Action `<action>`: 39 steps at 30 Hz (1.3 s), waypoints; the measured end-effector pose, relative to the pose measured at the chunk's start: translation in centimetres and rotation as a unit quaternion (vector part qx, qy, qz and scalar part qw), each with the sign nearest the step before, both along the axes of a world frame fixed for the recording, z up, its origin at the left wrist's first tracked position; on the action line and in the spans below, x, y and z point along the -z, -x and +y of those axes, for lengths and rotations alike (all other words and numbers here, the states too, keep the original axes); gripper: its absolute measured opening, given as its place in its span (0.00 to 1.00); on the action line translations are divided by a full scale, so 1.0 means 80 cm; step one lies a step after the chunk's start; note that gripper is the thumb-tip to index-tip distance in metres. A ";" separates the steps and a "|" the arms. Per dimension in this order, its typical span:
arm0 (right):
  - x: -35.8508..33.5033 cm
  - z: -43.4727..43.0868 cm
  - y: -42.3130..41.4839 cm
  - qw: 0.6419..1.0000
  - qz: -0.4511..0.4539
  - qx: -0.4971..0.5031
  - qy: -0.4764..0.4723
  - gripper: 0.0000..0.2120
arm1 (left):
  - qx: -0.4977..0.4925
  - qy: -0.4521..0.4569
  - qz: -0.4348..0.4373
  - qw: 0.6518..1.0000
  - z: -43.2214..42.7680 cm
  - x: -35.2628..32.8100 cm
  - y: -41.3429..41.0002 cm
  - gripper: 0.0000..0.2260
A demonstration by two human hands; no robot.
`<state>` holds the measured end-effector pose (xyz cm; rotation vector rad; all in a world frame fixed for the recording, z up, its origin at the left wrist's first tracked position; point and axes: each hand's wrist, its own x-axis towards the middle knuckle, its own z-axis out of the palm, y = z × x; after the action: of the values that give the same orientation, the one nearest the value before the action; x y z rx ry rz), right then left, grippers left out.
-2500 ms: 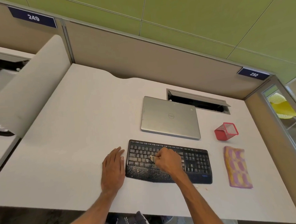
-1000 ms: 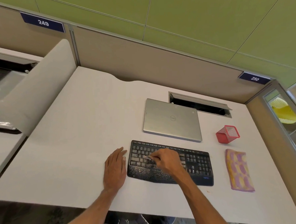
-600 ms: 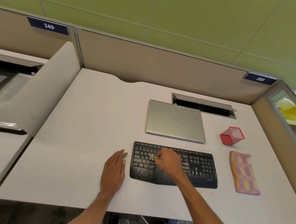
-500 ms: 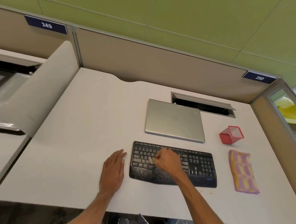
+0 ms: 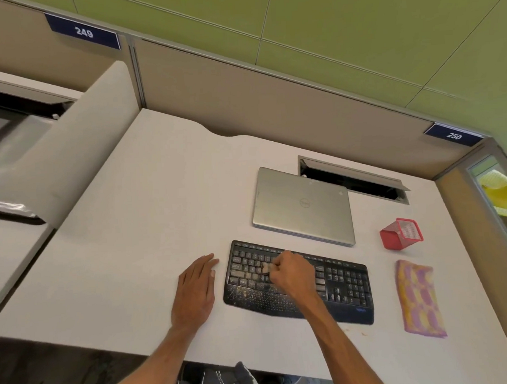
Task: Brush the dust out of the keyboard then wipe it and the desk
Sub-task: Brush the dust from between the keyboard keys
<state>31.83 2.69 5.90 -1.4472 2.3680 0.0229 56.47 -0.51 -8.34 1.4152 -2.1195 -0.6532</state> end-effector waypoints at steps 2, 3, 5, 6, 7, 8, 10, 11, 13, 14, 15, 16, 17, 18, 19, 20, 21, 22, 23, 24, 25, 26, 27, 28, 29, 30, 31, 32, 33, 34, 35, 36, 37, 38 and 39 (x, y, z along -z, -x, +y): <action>0.003 0.001 -0.004 1.000 -0.006 -0.019 -0.022 0.08 | -0.002 0.001 0.001 1.000 0.000 0.000 0.000 0.19; 0.004 0.002 -0.006 0.999 -0.019 -0.023 -0.034 0.08 | -0.003 0.001 0.003 1.000 0.001 -0.001 0.001 0.19; 0.004 0.001 -0.007 0.998 -0.044 -0.016 -0.033 0.08 | -0.004 0.001 0.007 1.000 0.001 -0.001 0.001 0.19; 0.003 0.001 -0.006 0.998 -0.059 -0.003 -0.019 0.08 | -0.004 0.000 0.009 1.000 0.000 -0.001 0.001 0.18; 0.003 0.001 -0.003 0.997 -0.074 0.013 -0.001 0.07 | -0.004 0.001 0.010 1.000 0.000 -0.001 0.001 0.18; 0.001 0.002 0.000 0.996 -0.078 0.029 0.017 0.07 | -0.004 0.002 0.011 1.000 0.001 -0.001 0.001 0.18; -0.001 0.005 0.004 0.997 -0.056 0.034 0.036 0.07 | -0.003 0.003 0.011 1.000 0.001 -0.001 0.001 0.18; -0.001 0.007 0.004 0.998 -0.045 0.026 0.032 0.08 | -0.003 0.003 0.011 1.000 0.001 0.000 0.001 0.18; -0.001 0.009 0.001 0.999 -0.031 0.000 0.006 0.09 | -0.001 0.003 0.007 1.000 0.000 0.001 0.000 0.18; -0.001 0.009 -0.002 0.999 -0.031 -0.011 -0.004 0.09 | 0.000 0.002 0.006 1.000 0.000 0.001 0.000 0.18; -0.001 0.008 -0.005 0.999 -0.041 -0.016 -0.009 0.09 | 0.000 0.001 0.006 1.000 0.000 0.001 0.000 0.18; -0.001 0.007 -0.007 0.998 -0.057 -0.017 -0.010 0.09 | 0.001 0.001 0.005 1.000 0.000 0.001 -0.001 0.18; -0.001 0.005 -0.008 0.997 -0.072 -0.013 -0.006 0.08 | 0.001 0.001 0.005 1.000 0.000 0.001 -0.001 0.19; -0.003 0.005 -0.007 0.997 -0.073 -0.010 0.000 0.08 | 0.001 0.001 0.004 1.000 0.000 0.001 -0.001 0.19; -0.004 0.004 -0.007 0.998 -0.059 -0.007 0.009 0.08 | 0.001 0.002 0.005 1.000 0.000 0.001 -0.001 0.19; -0.005 0.005 -0.006 0.999 -0.035 -0.006 0.015 0.09 | 0.000 0.003 0.005 1.000 0.000 0.001 -0.001 0.19; -0.006 0.006 -0.004 1.000 -0.013 -0.007 0.014 0.10 | -0.001 0.003 0.006 1.000 0.000 0.001 -0.001 0.18; -0.006 0.007 -0.003 1.000 0.005 -0.012 0.005 0.09 | -0.001 0.003 0.007 1.000 0.000 0.001 -0.001 0.18; -0.005 0.007 -0.004 1.000 0.017 -0.019 -0.010 0.08 | -0.001 0.003 0.007 1.000 0.000 0.002 -0.001 0.18; -0.004 0.008 -0.005 0.999 0.023 -0.027 -0.026 0.07 | -0.001 0.003 0.007 1.000 0.000 0.002 -0.001 0.18; -0.005 0.009 -0.006 0.998 0.026 -0.035 -0.039 0.06 | 0.000 0.003 0.007 1.000 0.000 0.002 0.000 0.18; -0.005 0.009 -0.006 0.998 0.025 -0.040 -0.047 0.05 | 0.000 0.004 0.006 1.000 0.000 0.002 -0.001 0.18; -0.007 0.007 -0.004 0.998 0.019 -0.041 -0.050 0.05 | 0.000 0.004 0.006 1.000 -0.001 0.003 -0.001 0.18; -0.008 0.006 -0.002 0.998 0.010 -0.037 -0.049 0.05 | 0.001 0.004 0.007 1.000 -0.001 0.003 -0.001 0.18; -0.011 0.004 0.000 0.999 0.000 -0.028 -0.045 0.06 | 0.000 0.005 0.007 1.000 -0.001 0.004 -0.001 0.18; -0.012 0.002 0.002 0.999 -0.008 -0.016 -0.037 0.06 | 0.000 0.006 0.007 1.000 -0.001 0.005 -0.001 0.18; -0.013 0.000 0.004 1.000 -0.008 -0.008 -0.027 0.07 | 0.000 0.006 0.008 1.000 -0.001 0.004 -0.001 0.18; -0.011 -0.001 0.006 1.000 -0.005 -0.004 -0.016 0.07 | 0.000 0.006 0.010 1.000 -0.001 0.004 -0.001 0.18; -0.011 -0.001 0.005 1.000 -0.003 -0.002 -0.010 0.08 | -0.001 0.005 0.011 1.000 -0.001 0.004 0.000 0.18; -0.009 -0.001 0.004 1.000 -0.007 -0.004 -0.012 0.08 | -0.001 0.005 0.010 1.000 0.000 0.003 0.000 0.18; -0.007 0.000 0.001 1.000 -0.014 -0.009 -0.019 0.08 | -0.002 0.005 0.009 1.000 0.000 0.003 0.000 0.18; -0.005 0.001 -0.001 0.999 -0.027 -0.012 -0.027 0.09 | -0.002 0.006 0.009 1.000 0.000 0.002 0.000 0.19; -0.005 0.002 -0.001 0.998 -0.043 -0.012 -0.032 0.09 | -0.002 0.007 0.010 1.000 0.000 0.002 0.000 0.19; -0.005 0.002 0.000 0.998 -0.057 -0.009 -0.033 0.08 | -0.002 0.007 0.010 1.000 0.000 0.002 0.000 0.19; -0.007 0.002 0.003 0.997 -0.067 -0.005 -0.027 0.07 | -0.002 0.007 0.011 1.000 0.001 0.003 0.000 0.19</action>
<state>31.55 2.83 6.48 -1.3900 2.2356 -0.0066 56.46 -0.47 -8.55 1.3987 -2.0988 -0.6487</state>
